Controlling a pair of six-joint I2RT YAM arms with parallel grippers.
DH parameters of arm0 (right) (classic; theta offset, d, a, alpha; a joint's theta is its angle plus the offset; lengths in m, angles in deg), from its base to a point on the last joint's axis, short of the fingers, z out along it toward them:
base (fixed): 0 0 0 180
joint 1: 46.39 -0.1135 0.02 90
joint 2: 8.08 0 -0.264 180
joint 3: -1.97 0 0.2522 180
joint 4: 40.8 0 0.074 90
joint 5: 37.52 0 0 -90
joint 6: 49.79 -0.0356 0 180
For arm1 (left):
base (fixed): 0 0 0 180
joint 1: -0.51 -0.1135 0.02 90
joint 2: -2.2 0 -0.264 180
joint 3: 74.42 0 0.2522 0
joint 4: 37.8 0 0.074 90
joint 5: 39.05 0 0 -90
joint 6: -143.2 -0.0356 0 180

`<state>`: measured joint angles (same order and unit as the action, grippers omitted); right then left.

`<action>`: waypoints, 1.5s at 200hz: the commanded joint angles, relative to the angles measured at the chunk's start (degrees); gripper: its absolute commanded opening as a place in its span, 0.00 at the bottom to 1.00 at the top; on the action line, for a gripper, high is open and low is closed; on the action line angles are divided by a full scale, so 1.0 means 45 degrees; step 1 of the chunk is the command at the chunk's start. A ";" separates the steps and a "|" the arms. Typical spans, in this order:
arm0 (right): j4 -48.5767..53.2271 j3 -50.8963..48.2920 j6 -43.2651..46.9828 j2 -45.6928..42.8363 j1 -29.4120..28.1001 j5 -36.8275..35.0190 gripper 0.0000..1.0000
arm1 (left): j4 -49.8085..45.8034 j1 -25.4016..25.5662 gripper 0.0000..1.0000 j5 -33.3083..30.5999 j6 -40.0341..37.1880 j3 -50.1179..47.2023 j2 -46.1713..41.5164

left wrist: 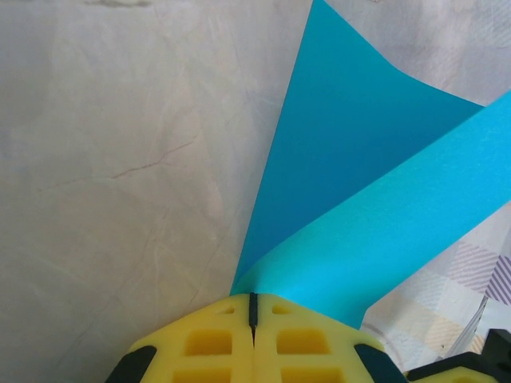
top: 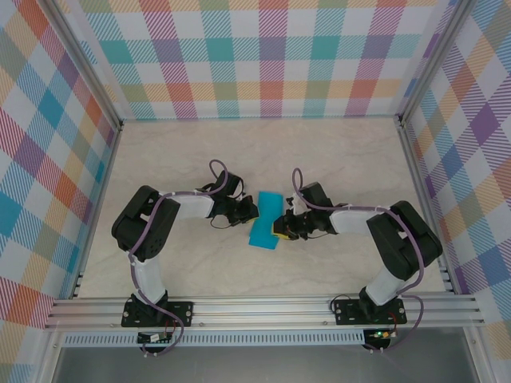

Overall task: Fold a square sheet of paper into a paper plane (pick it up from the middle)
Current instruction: Fold the square sheet of paper in half at the center of the table.

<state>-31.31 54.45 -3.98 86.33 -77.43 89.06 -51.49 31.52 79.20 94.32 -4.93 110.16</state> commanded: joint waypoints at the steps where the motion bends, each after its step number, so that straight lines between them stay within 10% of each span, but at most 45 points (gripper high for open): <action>1: -0.0031 -0.0359 0.0175 0.0570 -0.0073 0.0138 0.17 | -0.1110 0.0235 0.00 -0.0984 -0.0121 -0.0262 0.0911; 300: 0.1024 -0.0379 -0.0063 -0.0854 -0.1162 -0.0945 0.20 | -0.1212 0.0233 0.00 -0.0875 -0.0340 -0.0417 0.0854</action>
<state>-27.86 51.98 -5.00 81.69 -82.11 83.20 -51.40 31.52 79.27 94.08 -4.95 110.20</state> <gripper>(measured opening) 0.197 0.046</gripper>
